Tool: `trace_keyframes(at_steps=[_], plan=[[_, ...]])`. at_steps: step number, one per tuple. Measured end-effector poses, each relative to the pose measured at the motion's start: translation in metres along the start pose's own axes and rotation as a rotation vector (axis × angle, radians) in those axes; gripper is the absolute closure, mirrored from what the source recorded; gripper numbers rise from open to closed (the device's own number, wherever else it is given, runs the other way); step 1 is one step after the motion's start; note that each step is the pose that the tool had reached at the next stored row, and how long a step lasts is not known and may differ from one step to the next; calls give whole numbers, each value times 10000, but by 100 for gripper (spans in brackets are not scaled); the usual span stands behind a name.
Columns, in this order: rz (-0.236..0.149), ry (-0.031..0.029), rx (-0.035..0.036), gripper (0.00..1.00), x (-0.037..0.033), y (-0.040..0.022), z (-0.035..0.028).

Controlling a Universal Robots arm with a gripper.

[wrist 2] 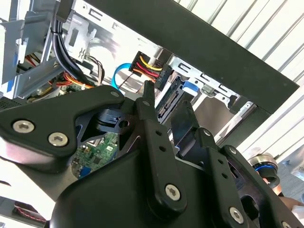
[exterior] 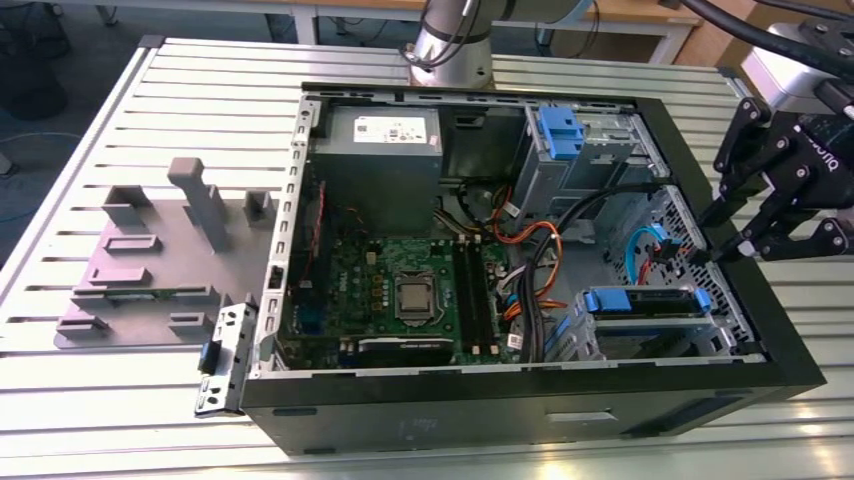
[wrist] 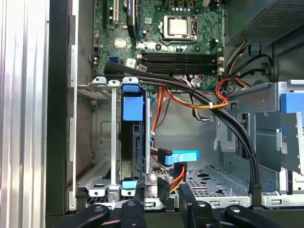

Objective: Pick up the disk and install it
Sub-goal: 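Insert the first disk wire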

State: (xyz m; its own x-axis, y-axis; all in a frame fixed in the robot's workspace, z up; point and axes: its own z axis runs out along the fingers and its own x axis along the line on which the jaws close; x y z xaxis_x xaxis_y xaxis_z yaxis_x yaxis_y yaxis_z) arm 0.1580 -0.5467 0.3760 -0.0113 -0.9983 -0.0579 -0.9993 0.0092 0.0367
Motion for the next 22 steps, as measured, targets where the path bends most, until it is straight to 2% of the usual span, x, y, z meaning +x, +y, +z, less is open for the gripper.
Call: trace_keyframes(at_steps=[15,22], plan=[[4,9,-54,59,-29,-65,32],[6,10,-77,59,-29,-73,64]])
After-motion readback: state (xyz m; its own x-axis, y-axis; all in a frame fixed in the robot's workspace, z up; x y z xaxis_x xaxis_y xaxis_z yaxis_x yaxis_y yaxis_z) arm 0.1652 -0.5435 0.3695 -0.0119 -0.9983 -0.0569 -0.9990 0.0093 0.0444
